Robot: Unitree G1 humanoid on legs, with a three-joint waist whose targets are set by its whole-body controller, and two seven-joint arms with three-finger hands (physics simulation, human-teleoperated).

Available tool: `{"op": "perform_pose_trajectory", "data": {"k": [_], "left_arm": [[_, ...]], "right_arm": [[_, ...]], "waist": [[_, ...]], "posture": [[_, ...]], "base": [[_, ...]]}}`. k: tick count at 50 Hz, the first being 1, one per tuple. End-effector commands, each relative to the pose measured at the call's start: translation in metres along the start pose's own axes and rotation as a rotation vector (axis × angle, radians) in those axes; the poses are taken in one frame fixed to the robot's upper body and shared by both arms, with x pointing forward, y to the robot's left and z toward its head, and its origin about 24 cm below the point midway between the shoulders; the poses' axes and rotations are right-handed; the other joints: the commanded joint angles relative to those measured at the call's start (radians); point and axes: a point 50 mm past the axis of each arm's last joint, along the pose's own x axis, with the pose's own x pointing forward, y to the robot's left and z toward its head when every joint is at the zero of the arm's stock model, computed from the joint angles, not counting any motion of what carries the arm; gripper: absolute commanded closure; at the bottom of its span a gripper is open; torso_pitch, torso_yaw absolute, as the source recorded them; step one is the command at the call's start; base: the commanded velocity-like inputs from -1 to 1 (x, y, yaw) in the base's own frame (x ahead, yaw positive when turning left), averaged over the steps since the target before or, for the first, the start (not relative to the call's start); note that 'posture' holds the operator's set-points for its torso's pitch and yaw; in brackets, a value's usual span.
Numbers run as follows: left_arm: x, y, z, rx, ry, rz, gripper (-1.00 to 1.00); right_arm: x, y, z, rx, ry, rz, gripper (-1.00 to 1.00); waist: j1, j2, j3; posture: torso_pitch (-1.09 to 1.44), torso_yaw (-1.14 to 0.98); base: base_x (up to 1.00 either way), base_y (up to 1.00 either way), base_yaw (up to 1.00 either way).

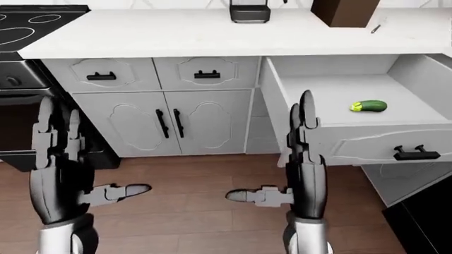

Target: Close the right drawer.

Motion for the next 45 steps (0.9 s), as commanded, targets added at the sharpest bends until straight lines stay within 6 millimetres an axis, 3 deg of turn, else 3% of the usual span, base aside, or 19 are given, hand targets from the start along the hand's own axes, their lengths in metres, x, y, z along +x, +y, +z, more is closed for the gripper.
{"op": "perform_pose_trajectory", "data": {"k": [1, 5, 9, 28, 33, 45], "left_arm": [[0.002, 0.002, 0.020, -0.008, -0.127, 0.008, -1.00], [-0.003, 0.007, 0.044, -0.041, -0.238, 0.033, -1.00], [-0.007, 0.009, 0.056, -0.068, -0.279, 0.038, -1.00], [-0.027, 0.017, 0.107, -0.127, -0.476, 0.040, -1.00], [-0.029, 0.016, 0.110, -0.134, -0.503, 0.033, -1.00], [-0.030, 0.016, 0.111, -0.136, -0.506, 0.031, -1.00]], "right_arm": [[0.000, -0.001, 0.021, -0.002, -0.118, -0.002, -1.00], [-0.005, -0.001, 0.043, -0.019, -0.202, 0.004, -1.00], [-0.004, 0.000, 0.056, -0.036, -0.254, 0.003, -1.00], [0.001, 0.002, 0.053, -0.095, -0.315, 0.008, -1.00], [0.002, 0.004, 0.049, -0.097, -0.310, 0.008, -1.00], [0.001, -0.011, 0.054, -0.108, -0.319, -0.071, -1.00]], "waist": [[0.000, 0.001, -0.012], [-0.001, 0.003, -0.009], [-0.003, 0.004, -0.003], [-0.001, 0.003, 0.004], [0.000, 0.002, 0.004], [0.003, 0.005, 0.000]], "posture": [[0.00, 0.00], [0.00, 0.00], [0.00, 0.00], [0.00, 0.00], [0.00, 0.00], [0.00, 0.00]], "base": [[0.00, 0.00, 0.00], [0.00, 0.00, 0.00], [0.00, 0.00, 0.00], [0.00, 0.00, 0.00], [0.00, 0.00, 0.00], [0.00, 0.00, 0.00]]}}
